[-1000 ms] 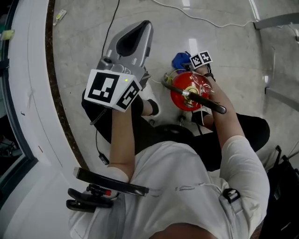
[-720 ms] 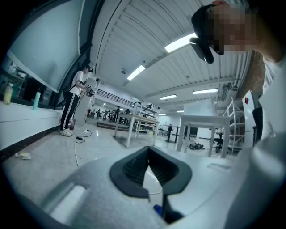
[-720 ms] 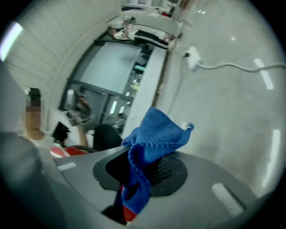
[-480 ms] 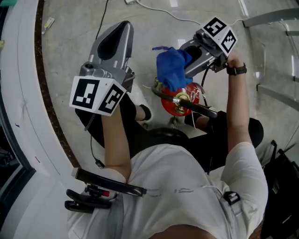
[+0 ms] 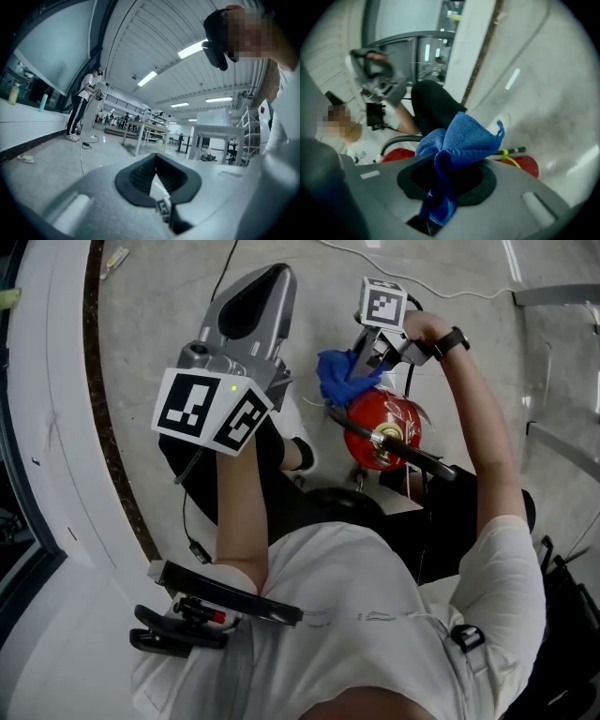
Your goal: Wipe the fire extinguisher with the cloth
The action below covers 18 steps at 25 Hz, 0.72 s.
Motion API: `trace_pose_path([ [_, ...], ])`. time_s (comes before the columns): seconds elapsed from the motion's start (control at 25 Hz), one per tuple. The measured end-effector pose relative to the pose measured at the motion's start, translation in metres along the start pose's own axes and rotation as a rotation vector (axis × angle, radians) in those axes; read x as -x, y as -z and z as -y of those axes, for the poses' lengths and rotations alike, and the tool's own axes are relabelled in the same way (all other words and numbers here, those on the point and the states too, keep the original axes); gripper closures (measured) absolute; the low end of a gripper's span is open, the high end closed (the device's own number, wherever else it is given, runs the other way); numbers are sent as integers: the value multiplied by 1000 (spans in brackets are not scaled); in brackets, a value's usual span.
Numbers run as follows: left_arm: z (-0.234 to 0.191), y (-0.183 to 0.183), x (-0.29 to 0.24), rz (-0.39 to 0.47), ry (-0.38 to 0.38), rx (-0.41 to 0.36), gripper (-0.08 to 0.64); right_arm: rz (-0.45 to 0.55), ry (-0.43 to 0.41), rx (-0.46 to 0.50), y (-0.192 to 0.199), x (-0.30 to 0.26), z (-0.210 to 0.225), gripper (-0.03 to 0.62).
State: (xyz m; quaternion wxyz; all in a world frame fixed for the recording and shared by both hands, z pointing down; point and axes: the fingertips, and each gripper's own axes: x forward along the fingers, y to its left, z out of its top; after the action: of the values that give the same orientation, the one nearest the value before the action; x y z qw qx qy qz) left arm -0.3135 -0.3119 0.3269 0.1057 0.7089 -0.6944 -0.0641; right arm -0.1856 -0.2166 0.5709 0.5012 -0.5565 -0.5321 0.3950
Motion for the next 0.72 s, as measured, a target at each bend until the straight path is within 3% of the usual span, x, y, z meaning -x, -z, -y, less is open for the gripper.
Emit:
trace_pose_path([
  [0.08,1,3,-1,-7,5,5,561,-18,95,-151,15,-8,67,494],
  [0.2,0,8,-4,-22,8,9,561,43,176,-256,26,-25,149,492],
  [0.32,-3,12,-5,-34,0,11,561,58,331,-191,32,-32,214,491],
  [0.48,-4,10,0,-31,-19,-2,561,27,669,-84,58,-22,288,489],
  [0.52,-4,9,0,-28,-18,-1,561,45,713,-72,64,-18,297,492],
  [0.6,-5,9,1,-24,-19,3,561,138,717,-68,68,-10,301,491],
  [0.72,-3,7,3,-21,-26,-2,561,377,711,-92,67,22,285,491],
])
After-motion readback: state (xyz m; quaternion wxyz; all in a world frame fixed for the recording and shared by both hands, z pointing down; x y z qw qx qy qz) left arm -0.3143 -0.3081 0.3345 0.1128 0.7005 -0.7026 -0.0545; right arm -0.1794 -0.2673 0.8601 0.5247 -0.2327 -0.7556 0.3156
